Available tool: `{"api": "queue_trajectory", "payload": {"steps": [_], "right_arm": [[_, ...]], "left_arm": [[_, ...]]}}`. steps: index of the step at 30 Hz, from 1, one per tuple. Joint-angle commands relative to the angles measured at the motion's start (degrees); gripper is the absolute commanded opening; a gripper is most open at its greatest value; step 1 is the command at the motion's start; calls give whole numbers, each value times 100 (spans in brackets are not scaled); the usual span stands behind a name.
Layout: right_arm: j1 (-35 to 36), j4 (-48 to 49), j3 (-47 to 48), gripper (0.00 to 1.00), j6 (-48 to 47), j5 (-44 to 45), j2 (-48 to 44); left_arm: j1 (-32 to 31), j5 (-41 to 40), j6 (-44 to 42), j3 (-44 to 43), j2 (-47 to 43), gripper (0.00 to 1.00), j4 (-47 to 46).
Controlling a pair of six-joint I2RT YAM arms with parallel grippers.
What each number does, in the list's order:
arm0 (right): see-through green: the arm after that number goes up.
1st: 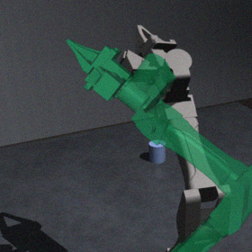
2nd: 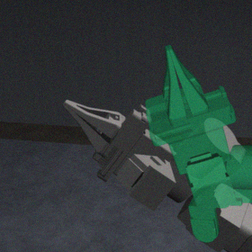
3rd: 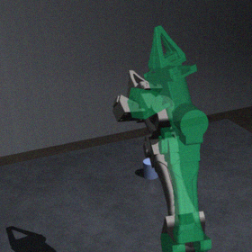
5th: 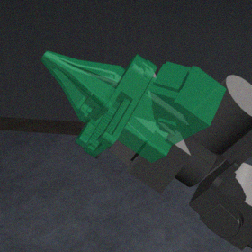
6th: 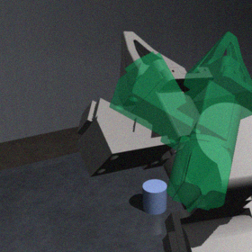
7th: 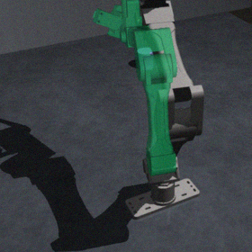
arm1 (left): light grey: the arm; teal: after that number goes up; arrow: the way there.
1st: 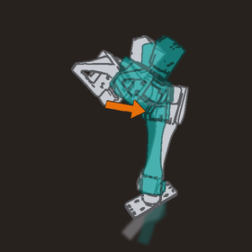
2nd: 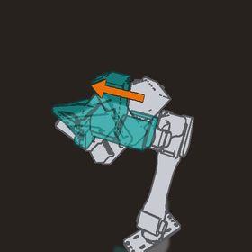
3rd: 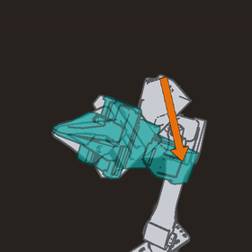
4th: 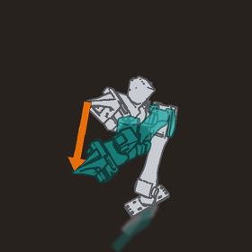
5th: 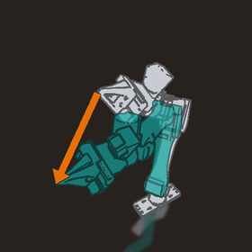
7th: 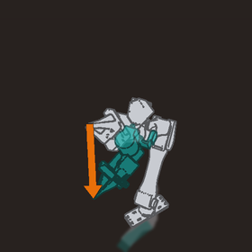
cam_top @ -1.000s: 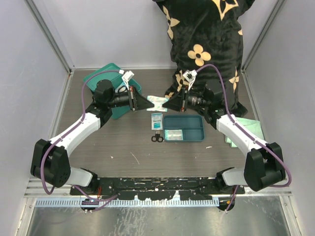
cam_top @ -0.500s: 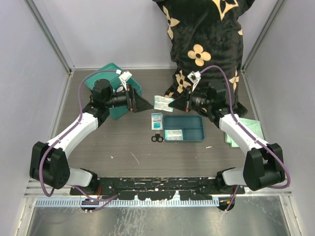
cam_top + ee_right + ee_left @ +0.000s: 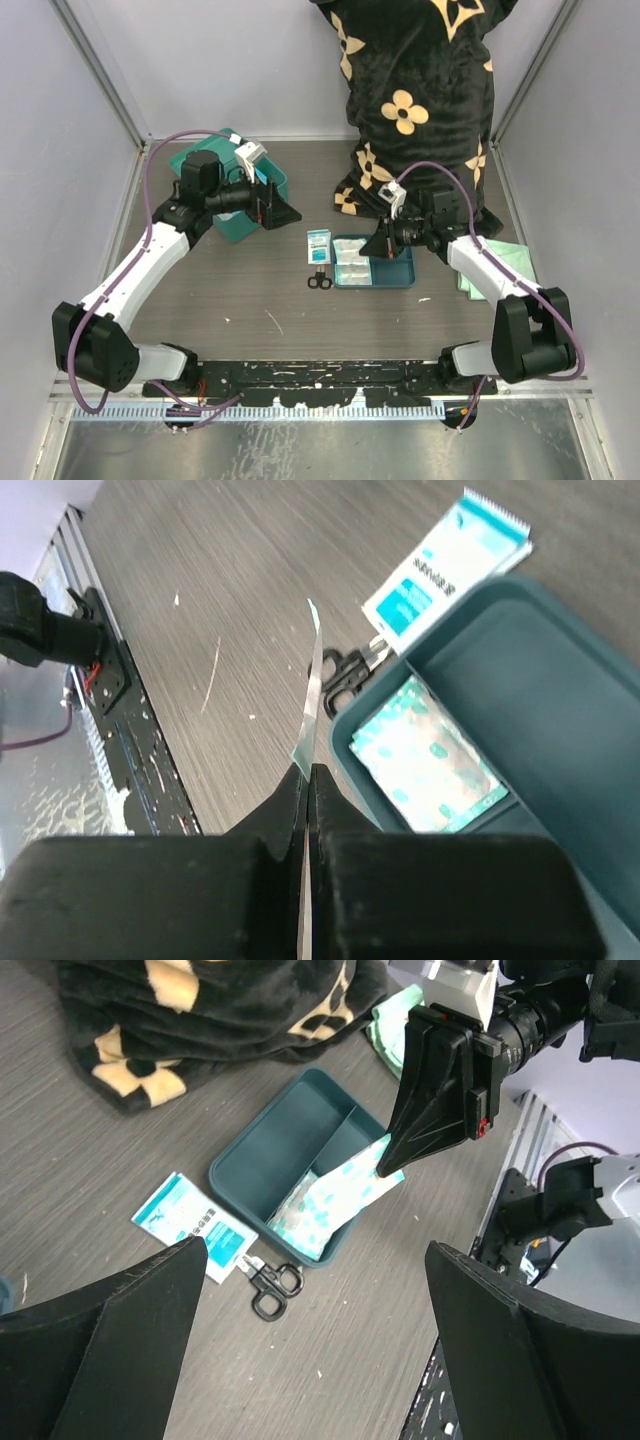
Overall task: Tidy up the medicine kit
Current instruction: Place the medical item at the medicine box compartment.
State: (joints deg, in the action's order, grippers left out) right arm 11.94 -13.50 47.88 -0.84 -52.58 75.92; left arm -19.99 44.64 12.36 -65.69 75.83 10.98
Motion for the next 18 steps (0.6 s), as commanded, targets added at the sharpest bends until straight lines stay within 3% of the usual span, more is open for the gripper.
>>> {"api": "queue_trajectory", "payload": {"steps": [1, 18], "right_arm": [[1, -565, 27, 2, -520, 33, 375], [-12, -497, 194, 2, -181, 167, 1448]], "left_arm": [[55, -142, -674, -301, -220, 94, 484], [126, -62, -1182, -339, -263, 98, 809]]}}
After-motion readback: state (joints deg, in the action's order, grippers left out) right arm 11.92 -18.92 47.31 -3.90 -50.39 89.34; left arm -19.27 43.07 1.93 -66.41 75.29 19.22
